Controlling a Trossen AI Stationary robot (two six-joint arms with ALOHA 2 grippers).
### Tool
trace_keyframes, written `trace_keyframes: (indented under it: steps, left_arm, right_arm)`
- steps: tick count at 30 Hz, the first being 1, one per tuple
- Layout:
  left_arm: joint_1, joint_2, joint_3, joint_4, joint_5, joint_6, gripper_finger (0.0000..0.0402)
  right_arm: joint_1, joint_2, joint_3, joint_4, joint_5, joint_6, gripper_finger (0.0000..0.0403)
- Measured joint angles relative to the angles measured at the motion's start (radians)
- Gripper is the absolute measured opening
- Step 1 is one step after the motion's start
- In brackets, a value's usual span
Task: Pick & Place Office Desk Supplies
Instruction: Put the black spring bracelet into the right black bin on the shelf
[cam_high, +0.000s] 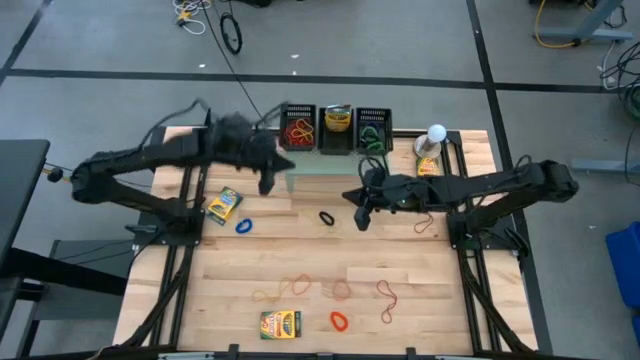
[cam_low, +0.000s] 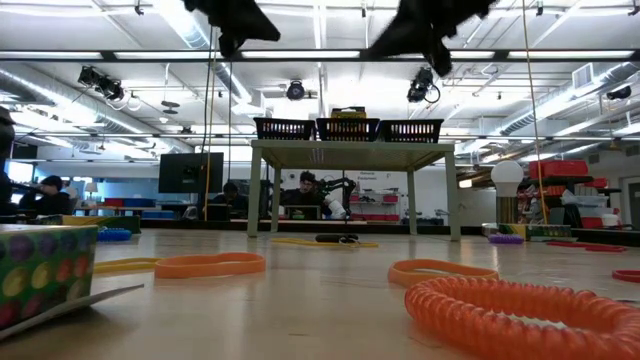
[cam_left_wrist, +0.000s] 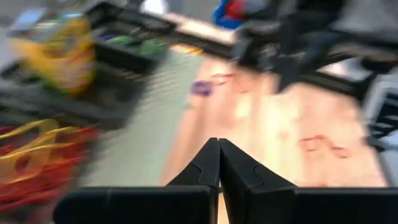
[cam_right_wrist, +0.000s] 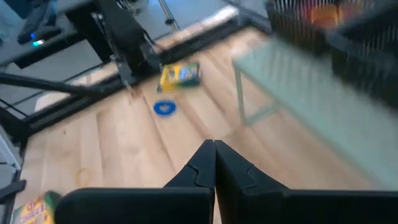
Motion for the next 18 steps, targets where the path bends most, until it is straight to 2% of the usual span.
trace_keyframes:
  steps: [4, 6, 13, 18]
  left_arm:
    - [-0.109, -0.1, -0.243, 0.292, -0.007, -0.086, 0.0008]
    - [-0.158, -0.142, -0.337, 0.388, -0.026, -0.144, 0.0008]
    - [-0.283, -0.245, -0.568, 0.434, -0.215, -0.254, 0.0008]
    - [-0.309, -0.259, -0.655, 0.526, -0.275, -0.305, 0.0008]
  right_arm:
    - [0.043, -0.018, -0.107, 0.064, -0.001, 0.125, 0.0003]
    - [0.066, -0.019, -0.127, 0.047, -0.003, 0.188, 0.0002]
    - [0.125, -0.007, -0.128, -0.084, -0.001, 0.342, 0.0002]
    - [0.12, 0.11, -0.127, -0.043, -0.005, 0.464, 0.0005]
